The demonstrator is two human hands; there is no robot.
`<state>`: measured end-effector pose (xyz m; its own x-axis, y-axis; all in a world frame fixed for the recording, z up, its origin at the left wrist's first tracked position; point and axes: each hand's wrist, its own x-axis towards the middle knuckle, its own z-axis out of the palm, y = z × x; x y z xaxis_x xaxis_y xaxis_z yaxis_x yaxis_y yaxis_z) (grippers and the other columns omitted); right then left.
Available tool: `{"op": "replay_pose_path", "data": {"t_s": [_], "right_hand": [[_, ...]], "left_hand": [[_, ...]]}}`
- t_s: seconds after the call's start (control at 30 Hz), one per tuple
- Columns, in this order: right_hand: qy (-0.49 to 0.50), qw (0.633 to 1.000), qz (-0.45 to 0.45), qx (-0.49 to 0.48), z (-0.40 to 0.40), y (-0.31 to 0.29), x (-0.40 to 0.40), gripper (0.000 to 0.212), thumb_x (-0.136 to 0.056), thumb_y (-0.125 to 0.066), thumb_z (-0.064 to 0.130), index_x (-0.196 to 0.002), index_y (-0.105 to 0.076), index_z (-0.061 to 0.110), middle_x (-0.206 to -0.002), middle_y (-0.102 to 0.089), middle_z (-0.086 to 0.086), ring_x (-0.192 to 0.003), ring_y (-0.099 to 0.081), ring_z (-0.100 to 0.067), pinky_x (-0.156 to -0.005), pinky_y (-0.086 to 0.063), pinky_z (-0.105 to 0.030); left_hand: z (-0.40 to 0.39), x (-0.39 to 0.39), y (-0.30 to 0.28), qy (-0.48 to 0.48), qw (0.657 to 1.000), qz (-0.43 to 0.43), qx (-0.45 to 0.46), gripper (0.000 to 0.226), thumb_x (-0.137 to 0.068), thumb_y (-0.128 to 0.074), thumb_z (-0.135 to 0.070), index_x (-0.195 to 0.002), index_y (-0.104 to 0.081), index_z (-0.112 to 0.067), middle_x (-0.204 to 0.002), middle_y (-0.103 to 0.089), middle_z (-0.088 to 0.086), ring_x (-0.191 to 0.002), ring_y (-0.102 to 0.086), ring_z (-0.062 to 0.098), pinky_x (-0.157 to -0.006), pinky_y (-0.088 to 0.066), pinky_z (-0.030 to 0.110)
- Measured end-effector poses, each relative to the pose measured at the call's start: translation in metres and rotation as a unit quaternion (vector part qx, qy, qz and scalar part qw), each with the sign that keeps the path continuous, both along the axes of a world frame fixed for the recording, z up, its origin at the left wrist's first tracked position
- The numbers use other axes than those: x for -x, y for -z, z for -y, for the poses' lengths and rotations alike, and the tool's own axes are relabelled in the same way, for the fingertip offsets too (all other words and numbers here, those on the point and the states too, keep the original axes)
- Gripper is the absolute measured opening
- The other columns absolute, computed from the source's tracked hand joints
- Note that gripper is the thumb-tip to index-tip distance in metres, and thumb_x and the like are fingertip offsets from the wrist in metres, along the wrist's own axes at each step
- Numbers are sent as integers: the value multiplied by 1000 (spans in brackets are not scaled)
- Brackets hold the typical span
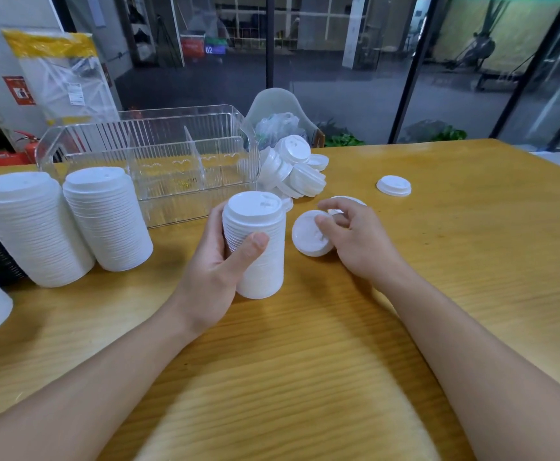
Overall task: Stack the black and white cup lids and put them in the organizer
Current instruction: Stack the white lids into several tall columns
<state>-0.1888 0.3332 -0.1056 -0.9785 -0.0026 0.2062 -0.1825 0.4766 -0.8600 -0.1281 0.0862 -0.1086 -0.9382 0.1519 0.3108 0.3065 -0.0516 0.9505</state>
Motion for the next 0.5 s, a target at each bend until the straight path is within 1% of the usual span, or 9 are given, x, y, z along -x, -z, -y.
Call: {"op": "replay_pose_path", "data": {"t_s": [0.07,0.13,0.17,0.2,0.27,0.33,0.37,0.43,0.5], "right_hand": [[20,1000,15,-6,1,0,0,33,-106,-68,37,-138,-66,30,-109,-73,10,-96,-68,-1,-79,-48,-21],[21,999,24,-12,0,-2,-2,44,-102,-73,44,-142,-64,29,-126,-69,9,-111,-65,0,-91,-50,-20],[15,999,30,-23,1,-3,-4,53,-97,-77,48,-144,-63,29,-131,-66,12,-116,-63,-1,-99,-51,-24],[9,998,36,-42,2,-4,-6,64,-91,-82,52,-147,-61,30,-134,-64,14,-118,-63,-3,-103,-50,-27],[0,994,47,-94,5,-4,-9,75,-82,-89,53,-147,-59,31,-133,-64,17,-115,-64,-7,-96,-50,-26],[-6,990,46,-136,7,-3,-10,69,-82,-90,51,-142,-61,32,-126,-65,18,-110,-63,-8,-82,-46,-18],[-9,988,41,-150,8,-3,-10,66,-83,-89,50,-140,-62,32,-123,-65,18,-109,-63,-9,-79,-43,-15],[-7,986,31,-161,8,-3,-10,65,-84,-88,51,-141,-62,32,-122,-65,17,-109,-63,-9,-79,-43,-15],[-2,985,31,-169,8,-4,-10,78,-82,-88,56,-149,-58,31,-131,-64,16,-115,-63,-10,-87,-47,-22]], "left_hand": [[0,0,0,-1,1000,0,2,61,-100,-68,-36,-155,-47,-23,-141,-69,-10,-130,-66,8,-100,-53,20],[-1,0,0,-3,1000,-2,3,60,-100,-68,-36,-154,-47,-23,-140,-70,-11,-130,-65,7,-100,-52,19],[0,0,0,-4,1000,-3,4,59,-100,-68,-37,-154,-47,-24,-140,-70,-11,-131,-65,7,-100,-52,19],[0,0,0,-4,1000,-3,4,59,-100,-67,-36,-155,-47,-24,-141,-69,-11,-131,-65,8,-101,-52,19],[0,0,0,-2,1000,-3,6,58,-101,-67,-36,-155,-47,-25,-142,-69,-11,-132,-64,8,-102,-52,19],[0,0,1,-2,1000,-5,7,57,-101,-66,-35,-155,-47,-25,-141,-69,-12,-132,-64,7,-101,-52,19],[0,0,1,-3,1000,-5,7,57,-101,-66,-36,-154,-47,-24,-140,-69,-12,-131,-64,6,-101,-51,19],[0,0,1,-5,1000,-7,8,57,-101,-66,-36,-154,-47,-24,-140,-69,-12,-130,-64,6,-101,-51,19],[0,1,2,-4,1000,-6,10,57,-101,-66,-37,-154,-47,-25,-140,-69,-12,-131,-64,6,-101,-51,19]]}}
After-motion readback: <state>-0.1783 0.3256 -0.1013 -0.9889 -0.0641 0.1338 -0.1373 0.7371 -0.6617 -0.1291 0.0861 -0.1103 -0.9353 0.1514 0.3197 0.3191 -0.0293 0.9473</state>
